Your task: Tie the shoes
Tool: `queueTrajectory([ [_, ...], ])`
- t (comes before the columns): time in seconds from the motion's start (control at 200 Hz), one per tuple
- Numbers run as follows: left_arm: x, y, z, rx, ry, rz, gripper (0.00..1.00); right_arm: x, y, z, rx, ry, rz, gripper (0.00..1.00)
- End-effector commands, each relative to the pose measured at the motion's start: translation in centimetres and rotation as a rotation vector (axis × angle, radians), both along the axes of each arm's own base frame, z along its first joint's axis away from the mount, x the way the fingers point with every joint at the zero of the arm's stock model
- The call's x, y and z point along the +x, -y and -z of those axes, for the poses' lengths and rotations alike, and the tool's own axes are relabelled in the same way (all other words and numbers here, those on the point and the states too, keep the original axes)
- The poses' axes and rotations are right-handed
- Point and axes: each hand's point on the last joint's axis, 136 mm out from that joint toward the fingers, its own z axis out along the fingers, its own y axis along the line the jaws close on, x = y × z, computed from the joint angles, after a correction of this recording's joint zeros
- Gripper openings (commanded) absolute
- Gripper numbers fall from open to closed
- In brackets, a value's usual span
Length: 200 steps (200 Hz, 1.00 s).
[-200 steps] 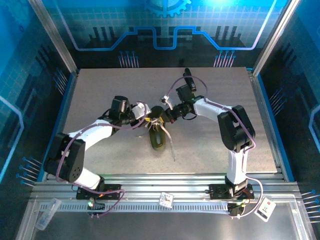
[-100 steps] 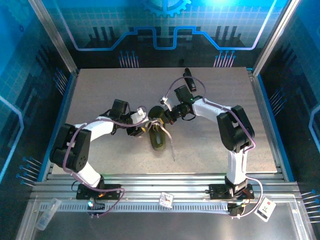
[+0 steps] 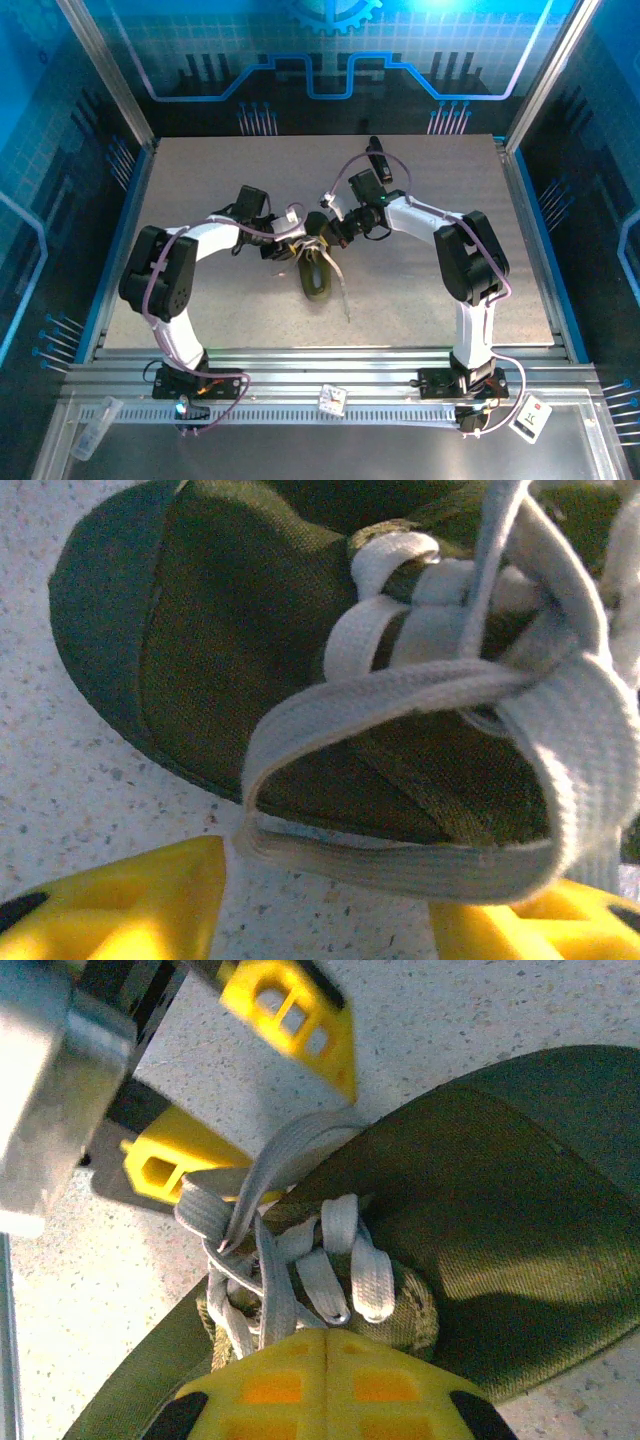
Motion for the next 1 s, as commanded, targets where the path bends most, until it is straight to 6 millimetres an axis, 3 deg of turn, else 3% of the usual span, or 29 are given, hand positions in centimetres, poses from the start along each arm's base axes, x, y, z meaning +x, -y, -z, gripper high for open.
queueTrajectory([
  [0.0, -1.1, 0.9, -0.3, 0.003, -0.025, 0.063, 0.23, 0.1, -0.5, -1.9, -0.004, 0.048, -0.006, 0.0],
  [0.07, -1.3, 0.8, -1.6, -0.008, 0.022, 0.046, 0.08, 0.3, -0.5, -2.0, -0.011, 0.063, 0.003, 0.0],
  [0.135, -1.7, 0.4, -2.9, -0.013, 0.065, 0.029, 0.01, 0.5, -0.5, -2.1, -0.018, 0.075, 0.012, 0.0],
  [0.27, -3.4, -0.1, -5.8, -0.017, 0.104, 0.016, 0.0, 1.0, -0.7, -2.1, -0.038, 0.101, 0.021, 0.0],
  [0.36, -5.2, 0.6, -6.7, 0.024, 0.117, 0.043, 0.0, 1.4, -0.9, -2.1, -0.052, 0.108, 0.022, 0.0],
  [0.635, -9.9, 4.4, -6.8, 0.073, 0.085, 0.045, 0.0, 2.3, -2.4, -2.7, -0.038, 0.129, 0.003, 0.0],
  [0.995, -9.4, 7.3, -6.1, 0.034, 0.014, -0.041, 0.0, 2.5, -4.7, -3.3, -0.014, 0.132, -0.081, 0.0],
])
